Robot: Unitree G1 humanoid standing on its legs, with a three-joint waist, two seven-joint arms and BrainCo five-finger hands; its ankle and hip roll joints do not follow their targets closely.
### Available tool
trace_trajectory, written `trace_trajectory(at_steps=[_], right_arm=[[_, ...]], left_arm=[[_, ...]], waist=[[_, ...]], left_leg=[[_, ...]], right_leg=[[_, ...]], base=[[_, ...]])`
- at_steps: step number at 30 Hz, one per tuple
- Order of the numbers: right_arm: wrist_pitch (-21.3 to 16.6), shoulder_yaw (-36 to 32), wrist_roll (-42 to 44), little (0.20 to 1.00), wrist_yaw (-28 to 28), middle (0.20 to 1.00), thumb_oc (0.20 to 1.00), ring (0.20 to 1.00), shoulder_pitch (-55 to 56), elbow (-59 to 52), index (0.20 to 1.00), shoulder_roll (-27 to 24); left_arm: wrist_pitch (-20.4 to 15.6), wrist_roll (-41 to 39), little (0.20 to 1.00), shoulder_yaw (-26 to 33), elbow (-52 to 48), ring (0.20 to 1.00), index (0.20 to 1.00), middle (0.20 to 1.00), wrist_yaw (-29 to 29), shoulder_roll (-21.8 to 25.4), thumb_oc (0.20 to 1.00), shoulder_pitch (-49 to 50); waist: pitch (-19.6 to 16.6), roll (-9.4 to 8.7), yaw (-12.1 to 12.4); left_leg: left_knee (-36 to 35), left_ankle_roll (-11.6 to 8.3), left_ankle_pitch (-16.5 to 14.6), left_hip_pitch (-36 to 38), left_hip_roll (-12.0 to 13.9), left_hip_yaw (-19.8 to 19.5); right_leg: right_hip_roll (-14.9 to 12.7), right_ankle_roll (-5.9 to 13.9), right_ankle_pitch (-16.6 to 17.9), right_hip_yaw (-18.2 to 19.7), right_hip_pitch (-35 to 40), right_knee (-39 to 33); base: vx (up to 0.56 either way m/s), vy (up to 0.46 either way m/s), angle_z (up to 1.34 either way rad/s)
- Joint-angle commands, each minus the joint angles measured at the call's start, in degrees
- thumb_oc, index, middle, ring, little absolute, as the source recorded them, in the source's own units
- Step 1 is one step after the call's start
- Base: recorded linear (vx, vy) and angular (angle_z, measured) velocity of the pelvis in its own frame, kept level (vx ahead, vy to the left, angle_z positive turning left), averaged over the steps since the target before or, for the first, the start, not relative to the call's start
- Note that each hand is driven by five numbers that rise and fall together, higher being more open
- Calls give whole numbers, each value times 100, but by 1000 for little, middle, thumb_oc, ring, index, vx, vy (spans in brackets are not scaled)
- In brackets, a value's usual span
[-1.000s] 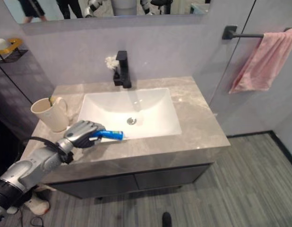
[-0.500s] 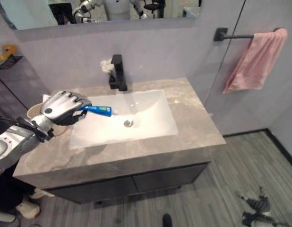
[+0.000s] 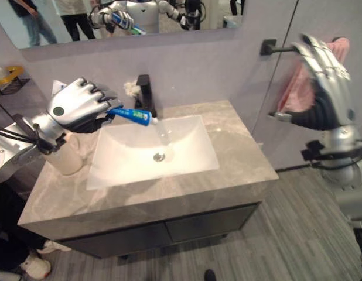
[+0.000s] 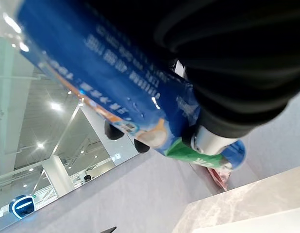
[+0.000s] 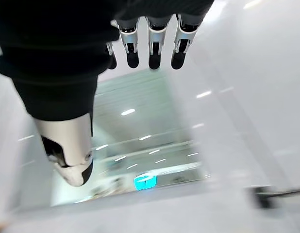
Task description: Put brush and paste in cup on sink, flatten towel.
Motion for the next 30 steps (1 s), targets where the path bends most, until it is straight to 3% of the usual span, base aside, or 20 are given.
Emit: trace_trajectory(at_steps=[1, 7, 15, 17, 22, 30], right_arm=[[-20, -41, 163, 1000, 173, 1000, 1000, 1000, -272, 28, 1000, -53], [503, 1256, 445, 1000, 509, 1000, 1000, 1000, -2088, 301, 1000, 598], [1146, 2135, 691, 1000, 742, 1000, 1000, 1000, -3588, 967, 1000, 1224], [1324, 2288, 460, 1000, 789, 1000, 1000, 1000, -3881, 1166, 1000, 1401], [1448, 2331, -21, 1000, 758, 1000, 1000, 1000, -4049, 1371, 1000, 1645], [1573, 2384, -553, 1000, 793, 1000, 1000, 1000, -4090, 1477, 1000, 1959]], left_arm=[[523, -449, 200, 318, 231, 200, 200, 200, 310, 190, 200, -647], [1158, -685, 200, 1112, 574, 200, 200, 200, 482, 63, 200, -477], [1775, -934, 200, 1558, 821, 200, 200, 200, 823, -607, 200, -641], [1761, -1093, 200, 1678, 657, 200, 200, 200, 920, -1004, 200, -638], [1708, -1171, 200, 1717, 335, 200, 200, 200, 887, -1461, 200, -656], [1697, -1174, 200, 1398, 242, 200, 200, 200, 762, -1843, 200, -1040]], waist=[[-333, -277, 147], [-287, -342, 342], [-206, -468, 432], [-210, -489, 422], [-229, -459, 411], [-248, -403, 375]], left_leg=[[62, -308, 338, -367, 361, -222], [62, -314, 386, -479, 359, -343], [62, -294, 371, -603, 328, -427], [62, -282, 352, -604, 323, -417], [62, -272, 325, -583, 320, -410], [62, -270, 318, -578, 330, -416]], right_leg=[[-744, 811, -123, -108, 248, -1], [-751, 756, -147, -240, 266, -1], [-769, 726, -160, -313, 251, -1], [-777, 712, -164, -292, 239, -1], [-780, 693, -178, -276, 243, -1], [-768, 674, -201, -277, 239, -1]], base=[[0, 0, 0], [8, 12, 3], [17, 20, 6], [44, 20, -1], [16, 6, -1], [7, 0, -2]])
